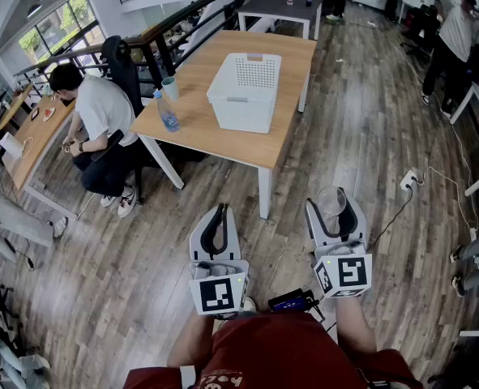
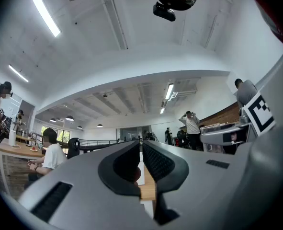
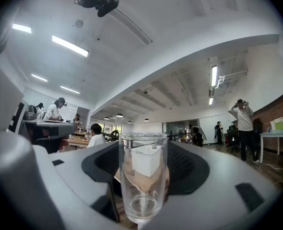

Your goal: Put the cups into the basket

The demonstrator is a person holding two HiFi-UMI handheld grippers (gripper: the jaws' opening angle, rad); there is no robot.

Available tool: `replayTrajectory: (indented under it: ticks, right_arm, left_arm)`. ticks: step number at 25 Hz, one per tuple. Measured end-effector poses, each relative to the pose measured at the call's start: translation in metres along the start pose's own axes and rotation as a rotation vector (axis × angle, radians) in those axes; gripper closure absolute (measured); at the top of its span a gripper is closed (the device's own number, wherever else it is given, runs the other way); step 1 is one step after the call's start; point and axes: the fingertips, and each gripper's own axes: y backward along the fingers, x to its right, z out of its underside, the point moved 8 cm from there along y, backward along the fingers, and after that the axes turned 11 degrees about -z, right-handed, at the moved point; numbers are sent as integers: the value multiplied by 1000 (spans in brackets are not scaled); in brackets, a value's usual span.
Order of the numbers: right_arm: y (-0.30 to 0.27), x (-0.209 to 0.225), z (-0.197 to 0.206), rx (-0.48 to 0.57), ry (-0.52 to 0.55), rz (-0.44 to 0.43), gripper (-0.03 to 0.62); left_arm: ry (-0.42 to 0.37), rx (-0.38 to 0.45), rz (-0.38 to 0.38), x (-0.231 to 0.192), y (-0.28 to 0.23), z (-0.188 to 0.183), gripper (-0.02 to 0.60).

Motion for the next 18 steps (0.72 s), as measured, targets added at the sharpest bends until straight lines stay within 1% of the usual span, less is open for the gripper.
replayTrajectory:
  ticks: [10,18]
  right_arm:
    - [7,5,3,-1,6,-7,309]
    - [19,16,5,-3,-17,0,309]
  left_arm:
    - [1,-27,11,11,5,0,558]
    - [-9,-24,21,25,7,-1,558]
